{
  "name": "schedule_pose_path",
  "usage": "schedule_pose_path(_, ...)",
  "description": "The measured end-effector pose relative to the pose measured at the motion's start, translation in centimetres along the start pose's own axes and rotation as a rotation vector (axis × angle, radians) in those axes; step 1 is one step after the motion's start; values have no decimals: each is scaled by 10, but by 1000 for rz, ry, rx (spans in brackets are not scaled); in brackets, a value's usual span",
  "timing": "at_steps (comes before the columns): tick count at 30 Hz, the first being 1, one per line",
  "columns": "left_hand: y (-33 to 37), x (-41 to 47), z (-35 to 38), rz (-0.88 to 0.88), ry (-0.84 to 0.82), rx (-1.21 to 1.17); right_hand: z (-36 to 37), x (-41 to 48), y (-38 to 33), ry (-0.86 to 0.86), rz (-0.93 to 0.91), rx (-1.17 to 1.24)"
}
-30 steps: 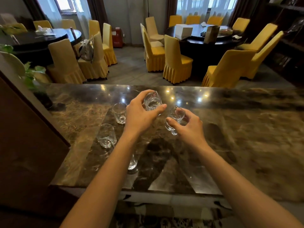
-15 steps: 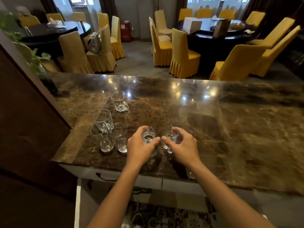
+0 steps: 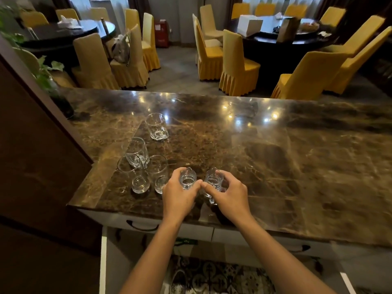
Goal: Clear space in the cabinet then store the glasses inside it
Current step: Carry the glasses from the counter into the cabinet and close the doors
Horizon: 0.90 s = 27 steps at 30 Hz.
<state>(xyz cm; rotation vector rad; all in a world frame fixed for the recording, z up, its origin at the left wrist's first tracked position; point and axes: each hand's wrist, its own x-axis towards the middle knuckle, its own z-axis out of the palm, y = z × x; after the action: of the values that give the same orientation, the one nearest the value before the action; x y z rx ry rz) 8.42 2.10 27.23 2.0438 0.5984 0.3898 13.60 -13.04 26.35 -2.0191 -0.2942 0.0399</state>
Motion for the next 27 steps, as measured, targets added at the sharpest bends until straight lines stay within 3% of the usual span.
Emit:
schedule_pose_path(11,-17,-5,6,-4,-3,-72,6,-1,6,-41,-4,-6)
schedule_pose_path(17,-36,-20,13,22,9,-83,5,-12,16,-171,52,143)
schedule_pose_path(27,-44,-24,15,51,71,-120,22,-19,19,-126,27,208)
